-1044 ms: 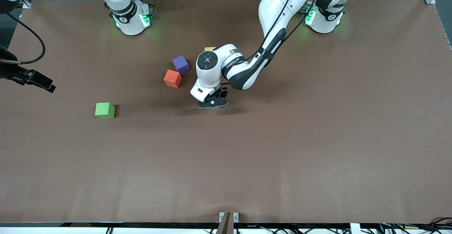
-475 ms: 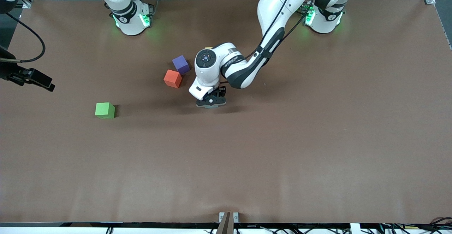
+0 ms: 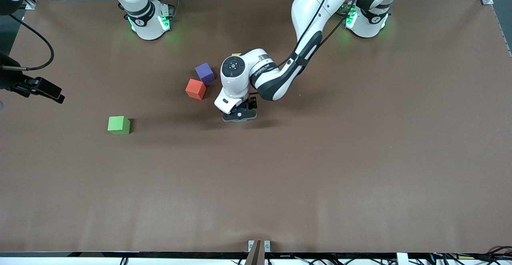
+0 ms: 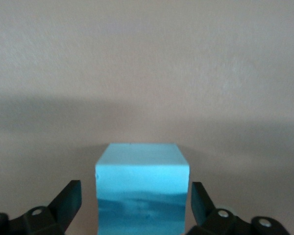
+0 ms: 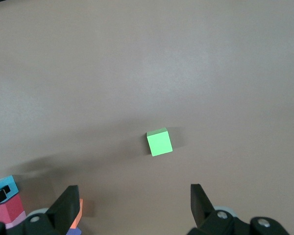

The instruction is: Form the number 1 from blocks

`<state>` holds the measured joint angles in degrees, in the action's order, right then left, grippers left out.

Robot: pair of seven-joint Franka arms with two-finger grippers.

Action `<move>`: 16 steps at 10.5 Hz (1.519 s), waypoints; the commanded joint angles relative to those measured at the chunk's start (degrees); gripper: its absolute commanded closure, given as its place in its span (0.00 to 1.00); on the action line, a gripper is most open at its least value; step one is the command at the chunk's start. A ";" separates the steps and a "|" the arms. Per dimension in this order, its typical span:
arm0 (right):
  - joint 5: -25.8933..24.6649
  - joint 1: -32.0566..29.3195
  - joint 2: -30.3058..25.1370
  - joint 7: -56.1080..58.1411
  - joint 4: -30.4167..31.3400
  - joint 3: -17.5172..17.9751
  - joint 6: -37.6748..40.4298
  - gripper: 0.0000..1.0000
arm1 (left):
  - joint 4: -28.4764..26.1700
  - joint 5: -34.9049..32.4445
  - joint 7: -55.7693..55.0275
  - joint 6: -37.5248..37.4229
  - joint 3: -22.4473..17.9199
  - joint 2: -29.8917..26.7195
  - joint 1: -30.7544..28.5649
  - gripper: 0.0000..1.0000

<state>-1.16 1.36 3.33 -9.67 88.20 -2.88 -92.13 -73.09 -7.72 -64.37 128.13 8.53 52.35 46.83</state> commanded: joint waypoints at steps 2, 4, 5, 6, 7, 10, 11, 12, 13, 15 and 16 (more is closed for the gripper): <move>0.99 -1.01 -0.17 0.71 -0.04 0.77 0.28 0.00 | -0.12 0.69 -1.10 -6.82 -2.72 -6.10 -0.25 0.00; 0.99 -1.01 -0.17 0.71 -0.04 0.77 0.28 0.00 | -0.38 1.13 -1.89 -10.78 -3.96 -10.92 -4.88 0.00; 0.99 -0.92 -0.17 0.71 -0.04 0.77 0.28 0.00 | -1.34 1.22 -1.64 -14.36 -3.70 -13.39 -8.74 0.00; 0.99 -0.92 -0.17 0.79 -0.04 0.77 0.28 0.00 | -2.57 1.48 -0.85 -17.27 -3.18 -15.85 -13.74 0.00; 0.99 -0.84 -0.17 0.79 -0.04 0.77 0.28 0.00 | -3.19 1.66 1.59 -19.82 -3.17 -17.79 -18.05 0.00; 0.99 -0.75 -0.17 0.79 -0.13 0.77 0.28 0.00 | -3.19 3.32 11.88 -22.40 -3.08 -21.22 -30.62 0.00; 1.07 -0.75 -0.17 0.79 -0.13 0.86 0.28 0.00 | -3.54 4.72 12.16 -22.40 -3.17 -22.54 -33.53 0.00; 1.68 -0.83 -0.26 0.88 -0.13 0.86 0.37 0.00 | -4.94 5.87 11.99 -22.40 -3.17 -24.81 -36.69 0.00; 3.52 -1.36 -0.60 1.49 -0.22 0.77 0.63 0.00 | -8.95 7.53 12.95 -22.40 -3.00 -28.66 -40.64 0.00; 4.24 -1.63 -0.61 3.43 -0.30 0.42 1.60 0.00 | -19.24 8.16 15.41 -19.52 -2.56 -35.62 -43.22 0.00; 4.24 -1.63 -0.61 3.52 -0.30 0.33 1.60 0.00 | -23.45 8.16 17.16 -19.50 -2.47 -39.74 -44.10 0.00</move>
<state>1.87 0.87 3.23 -7.49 88.09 -2.93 -91.29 -86.03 -0.68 -48.94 106.26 5.15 21.08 3.77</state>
